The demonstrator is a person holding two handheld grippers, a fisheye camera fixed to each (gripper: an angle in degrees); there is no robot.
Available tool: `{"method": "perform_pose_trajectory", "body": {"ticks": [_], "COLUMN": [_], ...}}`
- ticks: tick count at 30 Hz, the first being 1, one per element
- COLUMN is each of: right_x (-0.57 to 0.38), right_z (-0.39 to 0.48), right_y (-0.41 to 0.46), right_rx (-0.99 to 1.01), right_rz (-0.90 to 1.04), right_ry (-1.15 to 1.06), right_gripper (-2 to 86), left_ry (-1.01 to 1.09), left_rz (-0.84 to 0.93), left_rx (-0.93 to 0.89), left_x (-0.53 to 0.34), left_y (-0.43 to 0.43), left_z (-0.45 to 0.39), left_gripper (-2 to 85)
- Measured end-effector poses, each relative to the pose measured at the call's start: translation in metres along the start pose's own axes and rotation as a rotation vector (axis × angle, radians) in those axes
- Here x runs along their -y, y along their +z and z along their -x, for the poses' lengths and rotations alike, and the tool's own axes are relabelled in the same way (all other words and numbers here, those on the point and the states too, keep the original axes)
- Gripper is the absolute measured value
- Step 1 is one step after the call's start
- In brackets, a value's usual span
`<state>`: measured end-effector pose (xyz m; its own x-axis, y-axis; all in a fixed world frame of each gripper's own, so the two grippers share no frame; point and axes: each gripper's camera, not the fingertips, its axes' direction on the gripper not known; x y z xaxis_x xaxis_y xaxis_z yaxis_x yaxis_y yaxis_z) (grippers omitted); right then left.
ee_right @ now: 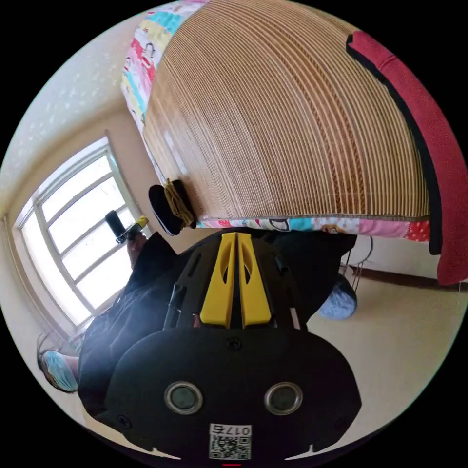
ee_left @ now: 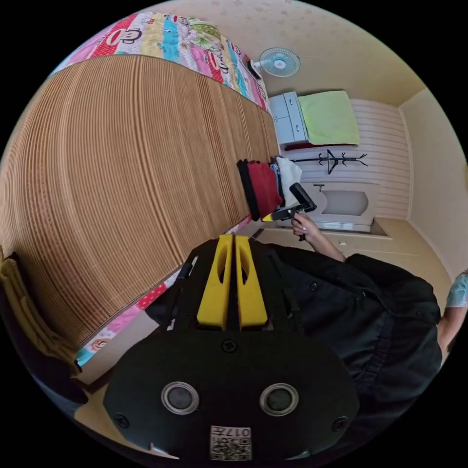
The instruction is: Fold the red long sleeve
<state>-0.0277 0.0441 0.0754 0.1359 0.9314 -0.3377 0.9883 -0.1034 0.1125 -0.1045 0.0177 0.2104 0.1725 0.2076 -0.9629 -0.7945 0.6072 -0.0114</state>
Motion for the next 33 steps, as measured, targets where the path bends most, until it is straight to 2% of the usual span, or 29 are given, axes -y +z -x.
{"method": "perform_pose_trajectory", "body": {"ticks": [3, 7, 9, 13, 15, 19, 21, 23, 25, 28, 29, 30, 33], "right_x": [-0.036, -0.062, -0.072, -0.083, -0.087, -0.087, -0.082, -0.096, -0.123, -0.186, -0.210, -0.228, -0.279], "right_z": [-0.024, -0.067, -0.092, -0.115, -0.125, -0.147, -0.162, -0.156, -0.137, -0.102, -0.091, -0.080, -0.040], "right_y": [-0.042, -0.074, -0.091, -0.113, -0.123, -0.114, -0.088, -0.075, -0.069, -0.070, -0.072, -0.071, -0.067], "right_rx": [-0.026, -0.184, -0.261, -0.310, -0.366, -0.416, -0.399, -0.519, -0.548, -0.345, -0.181, 0.001, 0.231], "right_rz": [-0.179, -0.286, -0.337, -0.430, -0.482, -0.489, -0.377, -0.373, -0.414, -0.513, -0.524, -0.483, -0.434], "right_ry": [0.015, 0.141, 0.215, 0.258, 0.273, 0.307, 0.290, 0.301, 0.228, -0.019, -0.153, -0.326, -0.668], "right_gripper": [1.7, 4.6, 8.9, 12.0, 12.8, 13.6, 11.2, 5.6, 3.8, 2.4, 2.1, 1.8, 1.3], "left_ry": [0.002, 0.038, 0.031, -0.005, -0.019, -0.012, -0.004, -0.015, 0.001, 0.031, 0.038, 0.040, 0.074], "left_rz": [-0.054, -0.086, -0.101, -0.273, -0.317, -0.341, -0.356, -0.430, -0.499, -0.517, -0.513, -0.509, -0.482], "left_rx": [0.000, -0.025, -0.052, -0.135, -0.113, 0.076, 0.114, 0.162, 0.174, 0.123, 0.096, 0.084, 0.013], "left_x": [0.010, 0.033, 0.044, 0.051, 0.050, 0.034, 0.024, 0.004, -0.012, -0.027, -0.031, -0.032, -0.033], "left_y": [0.027, 0.065, 0.078, 0.094, 0.102, 0.119, 0.124, 0.128, 0.132, 0.143, 0.148, 0.150, 0.159], "left_z": [-0.020, -0.046, -0.054, -0.066, -0.073, -0.089, -0.090, -0.086, -0.082, -0.069, -0.064, -0.061, -0.048], "left_gripper": [-1.0, -1.0, -1.0, -1.0, -1.0, -1.0, -0.9, -0.6, 0.0, 3.4, 4.3, 4.8, 6.1]}}
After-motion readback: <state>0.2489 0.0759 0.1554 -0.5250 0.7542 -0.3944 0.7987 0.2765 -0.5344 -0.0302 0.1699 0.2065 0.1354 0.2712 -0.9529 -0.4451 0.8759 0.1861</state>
